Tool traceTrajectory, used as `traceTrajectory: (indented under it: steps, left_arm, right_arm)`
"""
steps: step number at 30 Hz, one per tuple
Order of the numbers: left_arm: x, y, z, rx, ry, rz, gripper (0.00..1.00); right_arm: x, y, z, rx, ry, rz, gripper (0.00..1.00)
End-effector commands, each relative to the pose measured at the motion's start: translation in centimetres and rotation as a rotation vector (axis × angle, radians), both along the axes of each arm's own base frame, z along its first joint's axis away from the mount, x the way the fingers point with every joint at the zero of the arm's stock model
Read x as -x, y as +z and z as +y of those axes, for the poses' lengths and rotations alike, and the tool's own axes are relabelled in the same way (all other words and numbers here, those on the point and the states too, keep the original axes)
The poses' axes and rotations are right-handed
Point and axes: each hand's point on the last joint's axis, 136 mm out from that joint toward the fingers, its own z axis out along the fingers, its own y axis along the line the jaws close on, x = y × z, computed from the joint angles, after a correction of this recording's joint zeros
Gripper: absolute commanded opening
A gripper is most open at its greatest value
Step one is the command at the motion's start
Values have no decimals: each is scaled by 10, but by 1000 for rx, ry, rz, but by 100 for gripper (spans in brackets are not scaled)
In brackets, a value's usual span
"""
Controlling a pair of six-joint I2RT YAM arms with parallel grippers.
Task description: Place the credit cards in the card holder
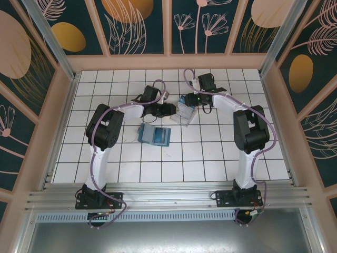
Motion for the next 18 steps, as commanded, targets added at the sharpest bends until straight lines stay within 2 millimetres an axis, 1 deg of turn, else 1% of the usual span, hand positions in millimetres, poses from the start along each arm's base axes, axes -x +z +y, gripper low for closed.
traceTrajectory:
  steps: [1, 7, 10, 12, 15, 18]
  left_arm:
    - [4, 13, -2, 18, -8, -8, 47]
    - [4, 14, -2, 23, -9, -9, 47]
    - [4, 15, -2, 24, -7, -10, 47]
    - [4, 15, -3, 26, -8, -11, 47]
    - [4, 14, -2, 25, -7, -10, 47]
    - [5, 14, -2, 26, -8, -7, 47]
  right_arm:
    - [-13, 23, -4, -10, -11, -73, 48]
    - [-13, 31, -6, -6, -14, -94, 47]
    - [-13, 29, -6, 0, -11, -87, 53]
    - [-13, 27, -6, 1, -11, -85, 53]
    - [-13, 25, -7, 5, -14, -81, 51]
    - [-13, 28, -7, 0, -17, -93, 48]
